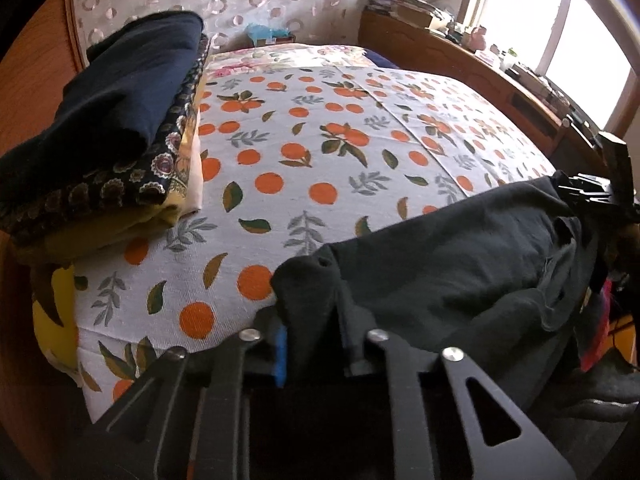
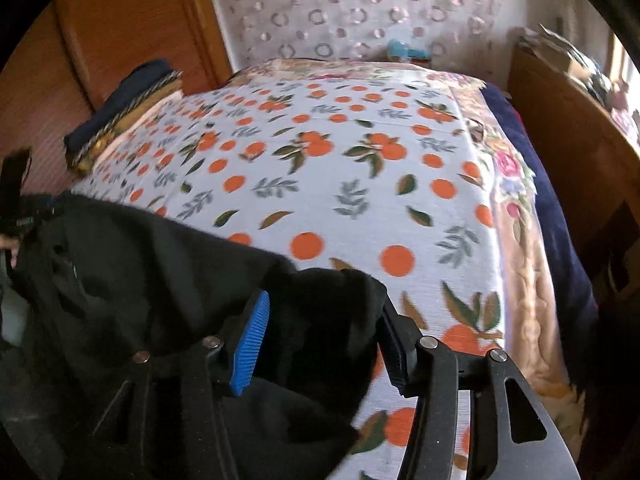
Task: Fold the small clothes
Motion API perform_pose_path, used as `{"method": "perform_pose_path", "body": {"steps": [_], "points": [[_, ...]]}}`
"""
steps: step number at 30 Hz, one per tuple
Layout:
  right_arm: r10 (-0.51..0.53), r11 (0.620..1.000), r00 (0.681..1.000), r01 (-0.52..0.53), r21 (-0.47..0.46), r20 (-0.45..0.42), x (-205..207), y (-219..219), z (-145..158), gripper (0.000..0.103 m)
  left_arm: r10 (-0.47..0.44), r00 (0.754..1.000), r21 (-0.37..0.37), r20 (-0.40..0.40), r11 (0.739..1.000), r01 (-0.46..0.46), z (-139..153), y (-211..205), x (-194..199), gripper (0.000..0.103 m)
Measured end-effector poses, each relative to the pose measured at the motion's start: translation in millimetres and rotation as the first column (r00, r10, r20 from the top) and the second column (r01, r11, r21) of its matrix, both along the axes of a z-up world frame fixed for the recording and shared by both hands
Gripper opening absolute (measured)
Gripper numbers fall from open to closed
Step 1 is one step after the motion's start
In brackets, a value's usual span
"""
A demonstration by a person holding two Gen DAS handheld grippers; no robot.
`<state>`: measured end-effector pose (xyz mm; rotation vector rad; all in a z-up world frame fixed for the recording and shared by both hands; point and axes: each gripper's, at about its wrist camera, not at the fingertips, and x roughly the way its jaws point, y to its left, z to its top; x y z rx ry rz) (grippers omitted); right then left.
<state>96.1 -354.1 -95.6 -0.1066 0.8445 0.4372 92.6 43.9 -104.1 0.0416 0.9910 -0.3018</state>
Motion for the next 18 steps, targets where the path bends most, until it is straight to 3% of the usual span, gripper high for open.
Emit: {"method": "perform_pose_path", "body": {"steps": [1,3,7,11,15,18], "points": [[0.018,1.000,1.000,-0.018,-0.005,-0.001,-3,3,0,0.019,0.000,1.000,0.002,0.018,1.000,0.000,3,-2,-4,0.016],[0.020,1.000,0.999,-0.019,-0.003,0.039,-15,5,8,0.016,0.011,0.998,-0.032,0.064,0.999,-0.009,17,-2,-16,0.015],[0.048,0.997,0.985,-0.058,0.059,0.168,-55,-1,49,0.014,0.030,0.980,-0.139,0.197,0.990,-0.002,64,2,-52,0.015],[0.034,0.991,0.954,-0.071,0.114,0.297,-96,-15,102,0.013,0.028,0.942,-0.174,0.334,0.984,0.032,121,0,-89,0.015],[0.028,0.983,0.902,-0.102,0.151,0.430,-139,-28,159,0.013,0.026,0.889,-0.194,0.457,0.978,0.072,178,0,-112,0.014],[0.021,0.985,0.847,-0.109,0.135,0.532,-164,-37,201,0.013,0.019,0.845,-0.177,0.535,0.980,0.090,216,-1,-120,0.014]]}}
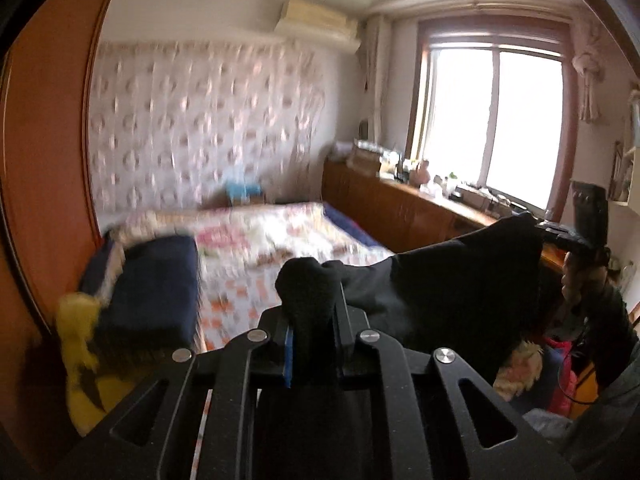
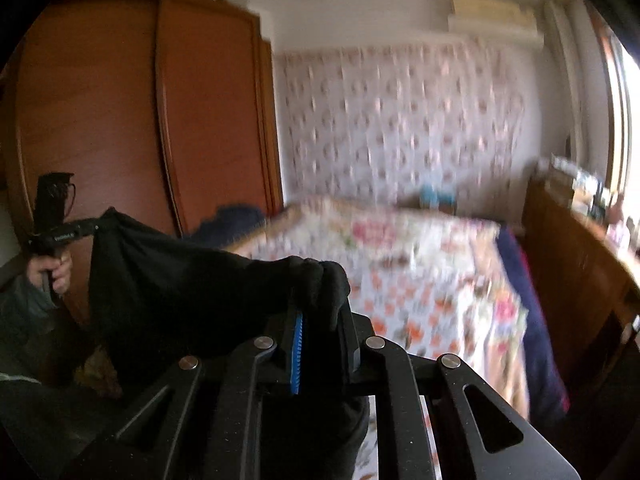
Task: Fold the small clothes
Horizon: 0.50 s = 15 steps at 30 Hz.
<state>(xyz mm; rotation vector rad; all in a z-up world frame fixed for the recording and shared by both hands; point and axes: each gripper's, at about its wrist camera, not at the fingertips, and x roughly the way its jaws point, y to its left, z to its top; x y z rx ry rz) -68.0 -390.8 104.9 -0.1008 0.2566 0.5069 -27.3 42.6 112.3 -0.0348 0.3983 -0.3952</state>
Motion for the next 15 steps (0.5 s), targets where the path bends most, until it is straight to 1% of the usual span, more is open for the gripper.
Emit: {"method": "perform_pose_path", "body": {"steps": [2,6,9,15], "points": [[0.003,1.000,0.998,-0.003,0.003,0.055,-12,-6,24,0.013,0.006,0.999,0.008,0.053,1.000,-0.006,25,0,-1,0.014],[-0.008,1.000,0.987,0.010,-0.010,0.160,-31,-14,65,0.013,0.013,0.990,0.003,0.143,1.000,-0.013,63,2,-5,0.014],[-0.020,0.999,0.974,0.029,-0.037,0.226,-44,-12,88,0.013,0.025,0.978,0.010,0.209,1.000,-0.027,86,3,-9,0.014],[-0.051,0.996,0.950,0.071,-0.057,0.308,-63,-15,123,0.013,0.032,0.957,0.005,0.289,0.999,-0.035,121,7,-12,0.014]]}}
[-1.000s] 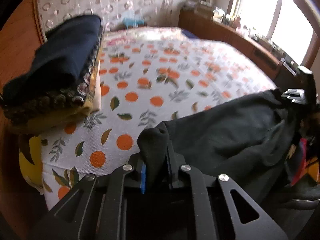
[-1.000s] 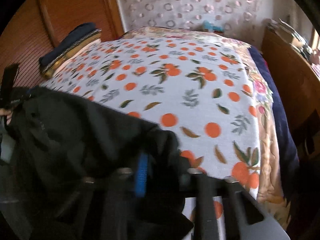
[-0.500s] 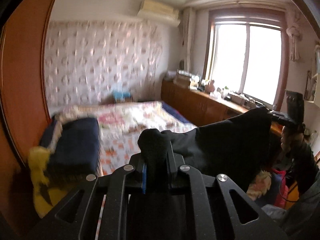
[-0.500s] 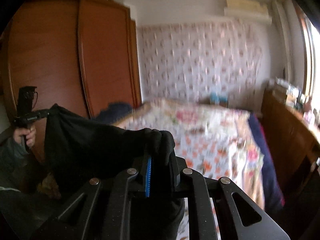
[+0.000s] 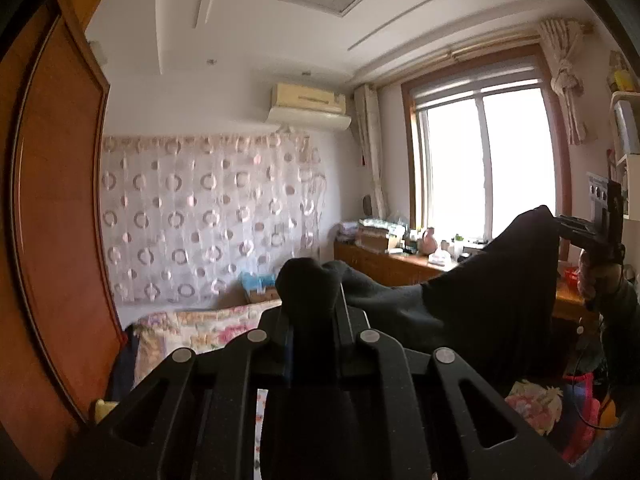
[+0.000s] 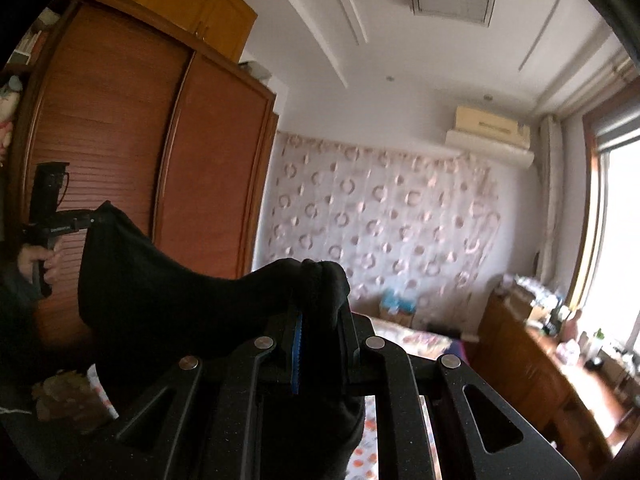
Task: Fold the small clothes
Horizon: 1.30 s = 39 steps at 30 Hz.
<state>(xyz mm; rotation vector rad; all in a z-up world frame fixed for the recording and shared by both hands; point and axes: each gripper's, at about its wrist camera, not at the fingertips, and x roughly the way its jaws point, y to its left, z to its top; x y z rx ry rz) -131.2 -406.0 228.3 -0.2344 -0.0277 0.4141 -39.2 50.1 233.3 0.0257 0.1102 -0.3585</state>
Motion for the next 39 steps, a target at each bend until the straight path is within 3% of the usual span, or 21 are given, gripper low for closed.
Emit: {"method": "perform_pose_path", "body": {"steps": [6,13,17,20,23,26,32,35,39], "points": [[-0.039,0.999,0.999,0.039,0.017,0.019,-11,2,7,0.013,0.011,0.999,-0.010,0.052,1.000,-0.010,12,4,-2,0.014],[-0.067,0.998,0.998,0.067,-0.010,-0.019,8,37,-15,0.013,0.014,1.000,-0.009,0.022,1.000,-0.014,0,-1,10,0.015],[-0.115,0.993,0.992,0.113,-0.032,-0.054,29,34,-5,0.013,0.030,0.999,0.020,-0.021,0.999,-0.029,-10,-6,49,0.015],[-0.153,0.987,0.980,0.145,-0.064,-0.124,67,40,-6,0.013,0.045,0.997,0.046,-0.064,0.998,-0.042,-24,-12,84,0.015],[-0.184,0.981,0.958,0.166,-0.096,-0.222,122,46,-24,0.013,0.067,0.989,0.078,-0.135,0.995,-0.056,-56,-21,135,0.015],[-0.206,0.977,0.924,0.172,-0.130,-0.322,180,55,-62,0.013,0.093,0.970,0.117,-0.226,0.991,-0.068,-106,-33,191,0.015],[-0.264,0.964,0.823,0.204,-0.172,-0.503,287,77,-135,0.013,0.109,0.909,0.154,-0.402,0.987,-0.050,-203,-55,288,0.015],[-0.286,0.958,0.792,0.220,-0.184,-0.540,320,87,-146,0.013,0.124,0.895,0.165,-0.429,0.985,-0.057,-223,-64,307,0.015],[-0.294,0.956,0.767,0.239,-0.172,-0.570,348,89,-138,0.013,0.138,0.882,0.170,-0.450,0.983,-0.067,-235,-69,323,0.015]]}}
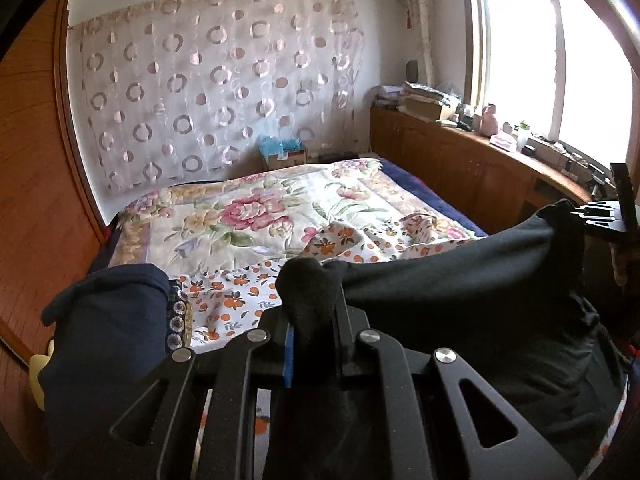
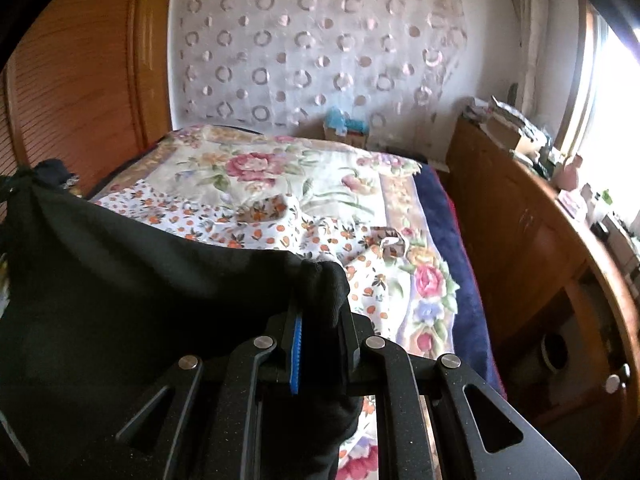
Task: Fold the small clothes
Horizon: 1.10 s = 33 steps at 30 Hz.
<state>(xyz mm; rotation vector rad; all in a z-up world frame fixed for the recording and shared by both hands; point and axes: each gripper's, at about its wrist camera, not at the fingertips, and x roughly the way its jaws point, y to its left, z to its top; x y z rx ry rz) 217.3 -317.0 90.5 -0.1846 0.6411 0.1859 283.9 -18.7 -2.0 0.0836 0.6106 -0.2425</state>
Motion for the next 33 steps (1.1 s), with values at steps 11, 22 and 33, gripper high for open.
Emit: {"method": "perform_pose_path", "body": {"steps": [11,22,33], "points": [[-0.041,0.999,0.998,0.043,0.027,-0.043,-6,8,-9,0.028,0.037,0.998,0.044,-0.059,0.998,-0.034,-15,-4,14,0.044],[-0.052,0.996,0.994,0.059,0.069,-0.095,-29,-9,-26,0.056,-0.035,0.992,-0.034,-0.123,0.999,0.031,-21,-2,-51,0.069],[-0.016,0.991,0.990,0.035,0.132,-0.142,-109,-21,-61,0.056,-0.033,0.984,-0.030,-0.175,0.999,0.028,-58,-3,-125,0.070]]}}
